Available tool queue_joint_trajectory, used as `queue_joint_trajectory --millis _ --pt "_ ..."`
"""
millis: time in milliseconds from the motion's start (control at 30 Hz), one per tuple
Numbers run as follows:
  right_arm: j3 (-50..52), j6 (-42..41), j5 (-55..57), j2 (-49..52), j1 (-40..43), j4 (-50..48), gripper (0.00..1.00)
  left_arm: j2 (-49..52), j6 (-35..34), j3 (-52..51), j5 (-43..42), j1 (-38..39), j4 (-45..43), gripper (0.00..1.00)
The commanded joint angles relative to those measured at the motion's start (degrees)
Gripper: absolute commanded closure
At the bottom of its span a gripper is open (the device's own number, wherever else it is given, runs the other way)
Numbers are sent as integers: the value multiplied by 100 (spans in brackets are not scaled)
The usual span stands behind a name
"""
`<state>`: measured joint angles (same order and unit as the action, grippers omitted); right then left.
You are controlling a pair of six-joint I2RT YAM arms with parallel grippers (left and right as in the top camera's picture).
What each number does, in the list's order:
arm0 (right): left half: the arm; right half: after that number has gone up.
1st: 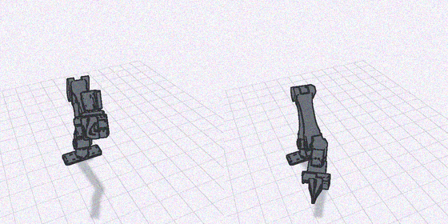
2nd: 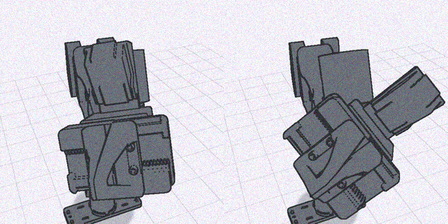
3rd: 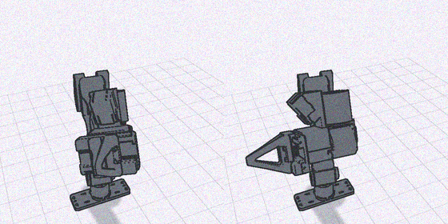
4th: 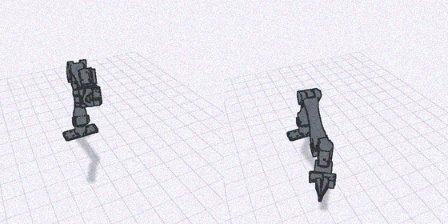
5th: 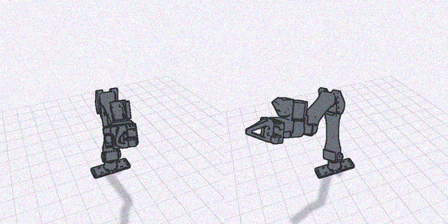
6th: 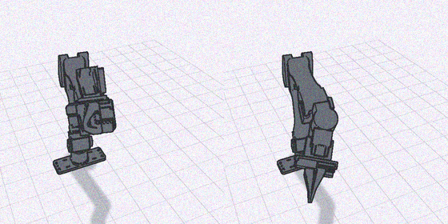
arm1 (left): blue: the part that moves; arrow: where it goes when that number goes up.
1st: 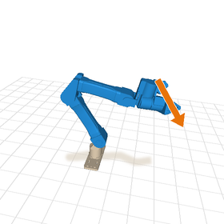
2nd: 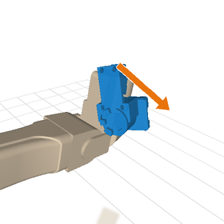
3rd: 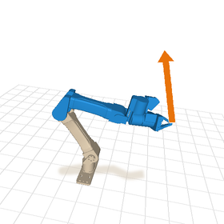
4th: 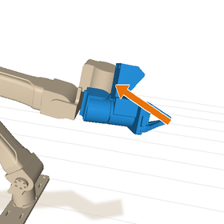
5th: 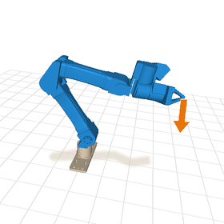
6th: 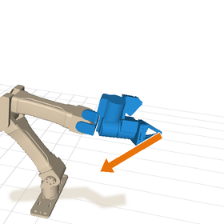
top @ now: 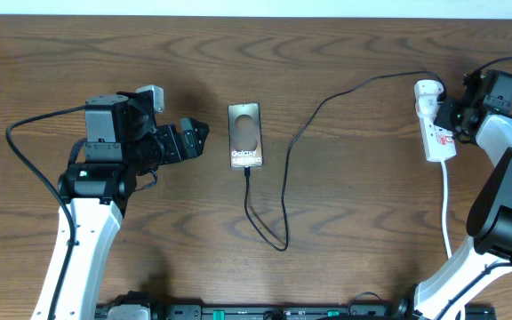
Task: Plug charger to phone and switch on socket
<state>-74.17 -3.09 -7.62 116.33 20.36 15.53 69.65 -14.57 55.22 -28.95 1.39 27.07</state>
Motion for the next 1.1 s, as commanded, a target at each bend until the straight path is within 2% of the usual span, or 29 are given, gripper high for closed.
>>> queue_joint_trajectory --millis 0,533,800,900,1067 --pt "260 205 -2715 354 -901 365 99 -37 149 15 57 9 37 0" --pt "260 520 -2712 225 -1266 616 99 -37 149 15 55 9 37 0" --pt "260 271 -2135 127 -1233 811 99 -37 149 15 55 9 140 0" --pt "260 271 -2039 -140 -1126 1025 99 -37 197 15 55 9 164 0" --pt "260 160 -1250 -1156 -1005 1617 99 -37 210 15 55 9 164 0"
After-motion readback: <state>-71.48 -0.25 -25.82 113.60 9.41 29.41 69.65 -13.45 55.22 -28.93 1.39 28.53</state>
